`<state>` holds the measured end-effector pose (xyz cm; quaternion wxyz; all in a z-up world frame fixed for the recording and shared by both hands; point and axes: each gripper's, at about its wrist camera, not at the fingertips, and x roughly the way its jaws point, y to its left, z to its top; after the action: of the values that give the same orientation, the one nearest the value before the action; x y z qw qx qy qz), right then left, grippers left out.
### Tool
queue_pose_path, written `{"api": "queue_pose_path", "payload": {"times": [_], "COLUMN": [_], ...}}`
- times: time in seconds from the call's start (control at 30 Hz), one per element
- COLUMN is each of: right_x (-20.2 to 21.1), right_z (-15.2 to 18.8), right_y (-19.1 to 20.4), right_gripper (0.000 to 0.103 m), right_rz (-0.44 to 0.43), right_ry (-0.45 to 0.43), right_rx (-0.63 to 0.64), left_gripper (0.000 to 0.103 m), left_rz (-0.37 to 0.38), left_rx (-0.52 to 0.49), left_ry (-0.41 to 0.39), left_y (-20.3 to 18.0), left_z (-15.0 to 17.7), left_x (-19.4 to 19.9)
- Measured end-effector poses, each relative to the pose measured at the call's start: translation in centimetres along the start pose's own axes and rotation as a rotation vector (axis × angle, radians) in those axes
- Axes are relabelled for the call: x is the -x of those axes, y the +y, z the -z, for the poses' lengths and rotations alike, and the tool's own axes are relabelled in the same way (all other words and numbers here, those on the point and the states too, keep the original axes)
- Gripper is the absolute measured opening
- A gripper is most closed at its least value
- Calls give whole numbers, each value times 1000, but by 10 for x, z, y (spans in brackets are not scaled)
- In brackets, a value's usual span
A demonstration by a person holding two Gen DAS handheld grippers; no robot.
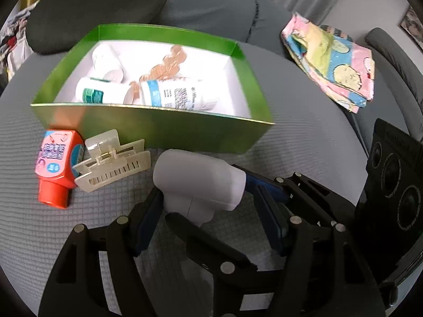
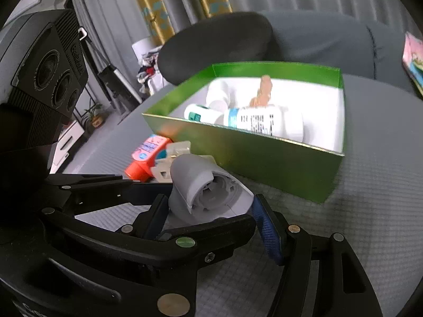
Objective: Organize rigid objects
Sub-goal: 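Lift the plug adapter with the left tool and lower it into the box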
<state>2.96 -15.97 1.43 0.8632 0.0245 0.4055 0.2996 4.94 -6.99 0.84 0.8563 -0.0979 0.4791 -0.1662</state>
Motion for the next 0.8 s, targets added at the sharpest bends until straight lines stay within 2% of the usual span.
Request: {"api": "queue_pose_path", "payload": {"times": [0.27,0.57,0.8], "right_x": [39,64,68], "right_z": [-19,-52,-76], "right_y": [22,30,23], "right_gripper": [68,68,68], "right_rz": [48,75,83], "right_ry": [-83,-179,-217], "right_rx": [58,93,89], "left_gripper": [68,68,68], "left_rz": [26,29,28], "left_rx": [-46,-106,-129], "left_ry": [-90,-171,-194], "left_y": [-19,-28,-28], "left_z": [-8,-40,-68], "left_x": [33,62,66]}}
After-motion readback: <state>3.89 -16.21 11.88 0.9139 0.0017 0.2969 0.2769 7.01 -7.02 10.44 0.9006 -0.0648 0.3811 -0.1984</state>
